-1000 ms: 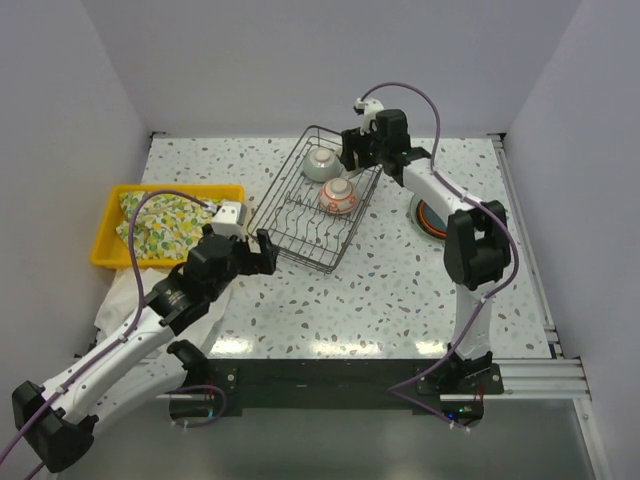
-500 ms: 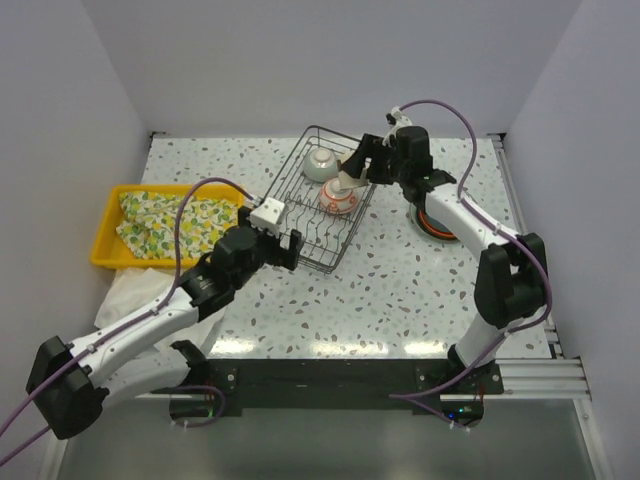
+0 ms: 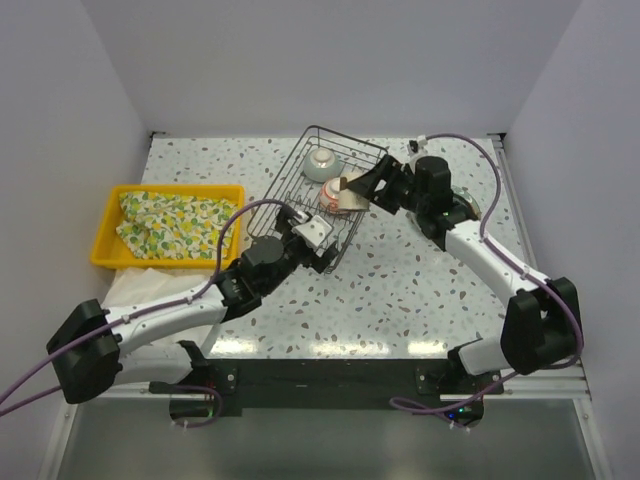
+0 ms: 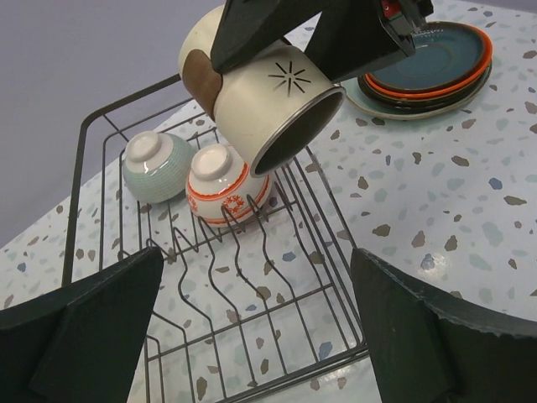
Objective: Unload the mixed dishes from the dish rack
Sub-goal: Pick up the cup from the dish rack, then place the cup at the center of the board.
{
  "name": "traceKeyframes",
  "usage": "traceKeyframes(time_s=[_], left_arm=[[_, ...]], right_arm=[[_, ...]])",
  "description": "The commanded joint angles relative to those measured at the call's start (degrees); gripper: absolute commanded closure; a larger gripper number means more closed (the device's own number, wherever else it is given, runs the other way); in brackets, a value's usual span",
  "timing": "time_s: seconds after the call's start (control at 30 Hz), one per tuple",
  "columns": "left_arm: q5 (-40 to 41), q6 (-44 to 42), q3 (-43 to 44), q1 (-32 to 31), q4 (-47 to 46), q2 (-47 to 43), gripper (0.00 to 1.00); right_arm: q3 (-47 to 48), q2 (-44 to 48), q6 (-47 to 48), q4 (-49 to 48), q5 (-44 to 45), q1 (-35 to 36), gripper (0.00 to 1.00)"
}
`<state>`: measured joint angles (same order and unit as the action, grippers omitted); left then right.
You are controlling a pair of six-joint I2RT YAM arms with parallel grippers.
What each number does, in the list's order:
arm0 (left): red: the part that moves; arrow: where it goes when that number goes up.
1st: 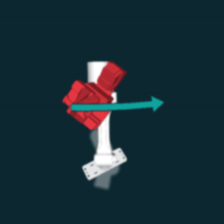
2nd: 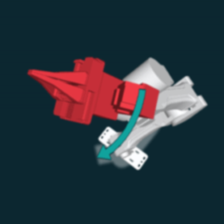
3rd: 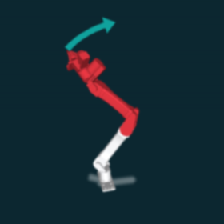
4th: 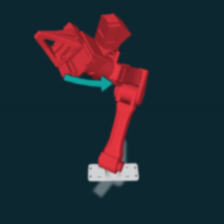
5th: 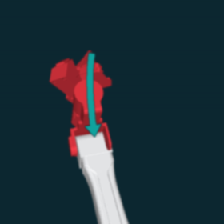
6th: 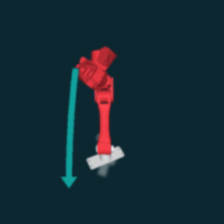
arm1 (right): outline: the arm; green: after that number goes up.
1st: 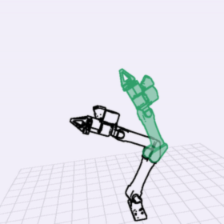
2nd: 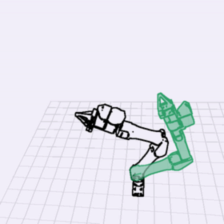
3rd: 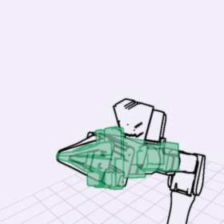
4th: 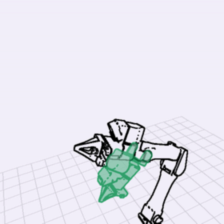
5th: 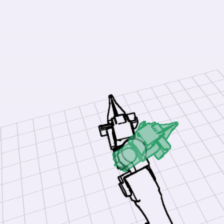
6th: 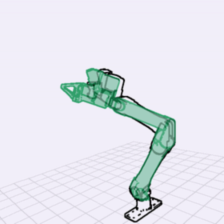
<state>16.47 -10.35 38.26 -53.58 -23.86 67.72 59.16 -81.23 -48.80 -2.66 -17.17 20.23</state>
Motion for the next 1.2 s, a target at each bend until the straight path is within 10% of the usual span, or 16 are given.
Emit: traceKeyframes(time_s=[0.0, 0.73, 1.0, 1.17], left_arm=[[4.35, -6.70, 0.67, -2.58, -12.34, 3.63, 0.03], [15.26, -10.92, 6.12, -7.59, -33.70, 17.97, 0.38], [18.95, -13.12, 6.74, -9.35, -37.75, 20.96, 0.72], [20.62, -13.12, 6.74, -10.05, -37.84, 20.87, 0.99]], right_arm=[[-2.55, 4.59, -6.22, -5.25, -2.61, 0.25, 1.00], [-11.08, 15.75, -13.16, -3.50, -3.84, 0.25, 1.00], [-12.66, 17.95, -14.66, -2.80, -3.57, 0.25, 0.98], [-13.19, 19.18, -13.35, -1.13, -2.87, 0.16, 0.73]])
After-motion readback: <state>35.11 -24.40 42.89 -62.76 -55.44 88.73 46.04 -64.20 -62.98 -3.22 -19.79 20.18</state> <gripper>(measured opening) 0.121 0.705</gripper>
